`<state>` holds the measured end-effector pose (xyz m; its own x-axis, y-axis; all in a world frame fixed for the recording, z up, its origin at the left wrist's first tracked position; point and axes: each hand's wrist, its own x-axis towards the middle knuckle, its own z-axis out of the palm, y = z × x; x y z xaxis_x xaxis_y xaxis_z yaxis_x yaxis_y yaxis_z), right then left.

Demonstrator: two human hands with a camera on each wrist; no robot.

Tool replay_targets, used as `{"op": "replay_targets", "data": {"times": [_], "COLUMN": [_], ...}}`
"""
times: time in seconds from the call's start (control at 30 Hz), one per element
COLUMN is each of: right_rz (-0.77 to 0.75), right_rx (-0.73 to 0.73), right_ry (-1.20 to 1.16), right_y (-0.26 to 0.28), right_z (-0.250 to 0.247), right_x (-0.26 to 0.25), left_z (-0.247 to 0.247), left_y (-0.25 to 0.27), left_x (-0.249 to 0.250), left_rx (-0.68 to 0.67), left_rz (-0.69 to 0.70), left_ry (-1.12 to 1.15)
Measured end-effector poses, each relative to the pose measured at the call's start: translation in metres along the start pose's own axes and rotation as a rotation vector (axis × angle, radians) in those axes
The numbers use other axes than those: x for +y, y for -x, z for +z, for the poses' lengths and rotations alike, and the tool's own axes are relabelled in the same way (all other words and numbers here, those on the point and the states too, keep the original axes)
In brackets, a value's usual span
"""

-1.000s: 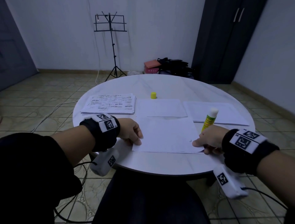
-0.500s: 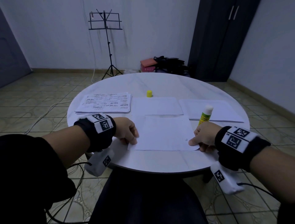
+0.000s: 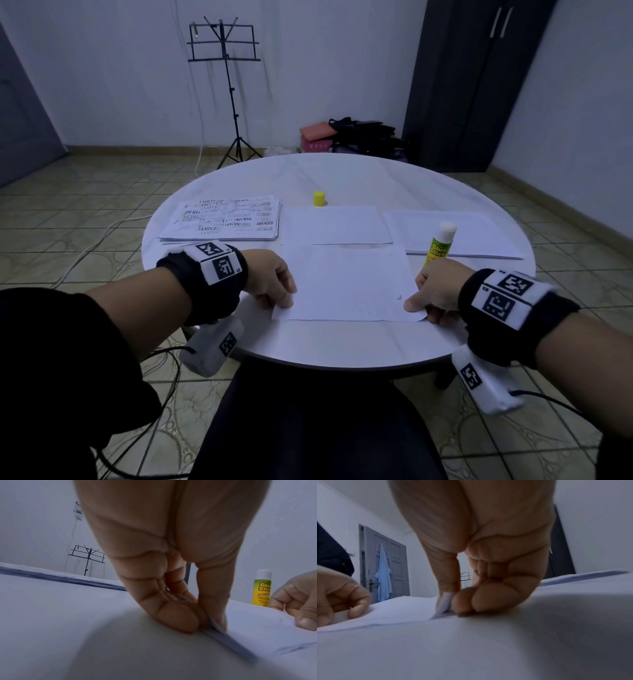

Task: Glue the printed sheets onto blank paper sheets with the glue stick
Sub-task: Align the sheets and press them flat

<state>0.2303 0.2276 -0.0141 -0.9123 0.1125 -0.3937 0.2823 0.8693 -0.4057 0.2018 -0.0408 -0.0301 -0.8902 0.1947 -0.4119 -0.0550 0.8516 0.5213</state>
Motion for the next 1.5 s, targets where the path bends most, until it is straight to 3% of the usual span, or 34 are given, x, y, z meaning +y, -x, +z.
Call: {"op": "replay_targets", "data": {"times": [0.13,0.27,0.47,0.63,0.8,1.1,1.23,1.5], "right_rz": [-0.057,-0.127,-0.130,-0.181,-0.171,-0.201,-0.208,-0.201], "right_rx": [0.088,0.015,-0.045,-0.062,-0.080,-0.056,-0.074,-0.091], "right_ry": [0.231,0.429,0.424,0.587,0.722,0.902,0.951,0.884], "right_y": [0.012,0.017,0.011,0.002,0.003,-0.002,0.001,0.005], "right_z": [-0.001,-0.003,-0.009,-0.007,-0.005,-0.002,-0.002,0.002], "right_x": [-0.006,-0.010,-0.007,-0.012,-0.020,-0.017,-0.019,-0.027], "left_z": [-0.001,-0.007,-0.018,0.011,0.062,0.026,0.004,-0.011], "left_y": [0.003,0.014,0.021,-0.006,-0.026,-0.017,-0.009,-0.008], "left_x": [0.008,0.019,0.051,0.109,0.151,0.096,0.055,0.021], "left_rx": [-0.019,-0.069,-0.112,0.023,-0.035,-0.082,-0.060,-0.103], "left_rz": [-0.022,-0.043,-0.064,0.159,0.216,0.164,0.030,-0.011], "left_ry": [-0.167,-0.484,-0.848,-0.780,-0.732,-0.745,-0.748,-0.773]}}
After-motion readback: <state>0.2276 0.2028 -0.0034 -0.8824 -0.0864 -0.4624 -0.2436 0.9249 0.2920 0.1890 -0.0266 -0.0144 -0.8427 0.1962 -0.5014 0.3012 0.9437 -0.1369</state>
